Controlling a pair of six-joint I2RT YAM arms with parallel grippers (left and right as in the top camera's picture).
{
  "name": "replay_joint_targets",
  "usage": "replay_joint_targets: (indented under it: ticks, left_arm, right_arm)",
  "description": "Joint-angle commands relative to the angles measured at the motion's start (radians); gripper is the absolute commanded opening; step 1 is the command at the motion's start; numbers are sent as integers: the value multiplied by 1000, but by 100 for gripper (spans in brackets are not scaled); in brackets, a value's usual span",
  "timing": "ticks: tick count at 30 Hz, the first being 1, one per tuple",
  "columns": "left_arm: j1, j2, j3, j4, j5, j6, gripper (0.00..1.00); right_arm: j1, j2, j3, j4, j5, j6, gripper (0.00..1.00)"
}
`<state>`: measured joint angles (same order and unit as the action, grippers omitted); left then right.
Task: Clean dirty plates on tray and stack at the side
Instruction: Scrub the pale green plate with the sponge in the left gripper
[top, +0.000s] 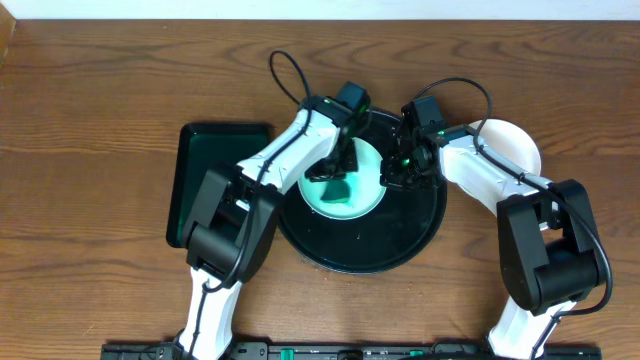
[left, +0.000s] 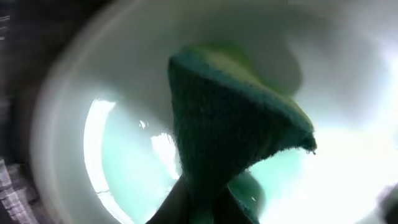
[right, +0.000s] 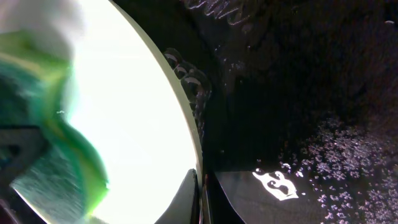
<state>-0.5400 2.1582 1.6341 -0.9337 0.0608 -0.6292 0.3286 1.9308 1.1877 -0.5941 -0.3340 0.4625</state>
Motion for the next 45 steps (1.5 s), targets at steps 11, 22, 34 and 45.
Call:
replay_joint_targets:
  ticks: [11, 22, 34, 45]
  left_arm:
    - [-11, 22, -16, -13, 560, 444, 7]
    - [1, 22, -16, 126, -4, 273, 7]
    - [-3, 22, -16, -97, -134, 38, 7]
    - [0, 22, -16, -8, 439, 362, 7]
  right_arm:
    - [-5, 19, -8, -7, 15, -15, 1]
    - [-5, 19, -8, -7, 15, -15, 1]
    - [-5, 19, -8, -6, 15, -16, 1]
    - [-5, 19, -8, -7, 14, -15, 1]
